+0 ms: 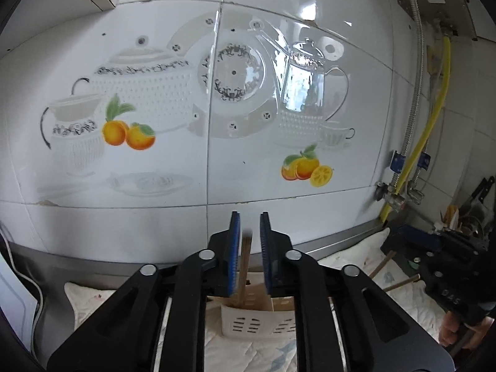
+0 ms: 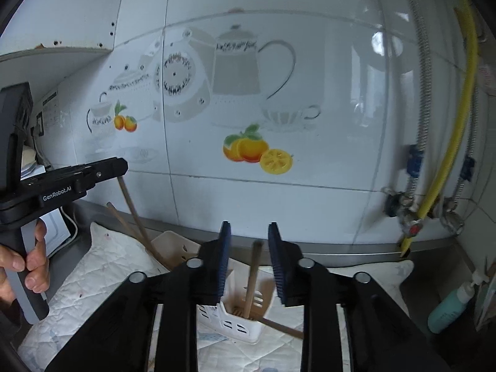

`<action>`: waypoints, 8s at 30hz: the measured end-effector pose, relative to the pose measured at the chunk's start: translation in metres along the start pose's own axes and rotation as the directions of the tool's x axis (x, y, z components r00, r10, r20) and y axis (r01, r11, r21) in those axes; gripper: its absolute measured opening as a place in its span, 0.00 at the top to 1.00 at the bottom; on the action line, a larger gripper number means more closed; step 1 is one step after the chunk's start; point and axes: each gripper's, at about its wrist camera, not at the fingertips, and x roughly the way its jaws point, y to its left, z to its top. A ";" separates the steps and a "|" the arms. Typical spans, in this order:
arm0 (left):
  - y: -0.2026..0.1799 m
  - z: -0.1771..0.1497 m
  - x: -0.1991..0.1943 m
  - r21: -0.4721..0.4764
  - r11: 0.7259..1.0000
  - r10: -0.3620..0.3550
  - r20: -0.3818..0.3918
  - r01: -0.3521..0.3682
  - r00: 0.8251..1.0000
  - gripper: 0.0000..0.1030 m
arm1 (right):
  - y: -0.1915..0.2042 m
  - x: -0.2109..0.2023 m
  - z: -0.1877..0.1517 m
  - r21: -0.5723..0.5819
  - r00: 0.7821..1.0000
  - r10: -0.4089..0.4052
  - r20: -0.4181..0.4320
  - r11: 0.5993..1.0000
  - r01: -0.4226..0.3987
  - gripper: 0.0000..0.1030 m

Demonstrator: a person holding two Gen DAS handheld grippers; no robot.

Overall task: Organize utensils
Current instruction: 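Lower both held chopsticks into the white holder and open both grippers, then move both open grippers back over the chopsticks on the mat, then close the right gripper on a chopstick while the left gripper lines up on another, then close the left gripper on a chopstick while the right gripper regrips its chopstick, then lift both held chopsticks upright and carry them above the white holder, then lower both chopsticks into the white holder and open both grippers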

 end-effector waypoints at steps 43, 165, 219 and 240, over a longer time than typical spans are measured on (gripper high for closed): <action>0.038 -0.225 -0.189 -0.043 0.994 0.098 -0.069 -0.101 0.993 0.05 | 0.148 -0.107 -0.286 0.047 0.915 0.110 -0.388 0.994 -0.099 0.59; -0.021 -0.296 -0.136 -0.107 0.990 -0.126 -0.359 0.093 0.925 0.94 | 0.089 -0.140 -0.271 0.139 0.955 -0.063 -0.291 0.984 0.108 0.94; -0.031 0.035 -0.099 0.119 0.991 -0.080 0.165 0.060 0.983 0.95 | -0.002 0.007 0.005 0.020 0.985 0.015 -0.170 1.000 -0.012 0.93; -0.011 0.010 -0.017 0.043 0.999 -0.010 0.058 0.008 0.998 0.95 | -0.001 -0.026 0.009 -0.031 0.998 -0.006 -0.066 1.000 0.004 0.74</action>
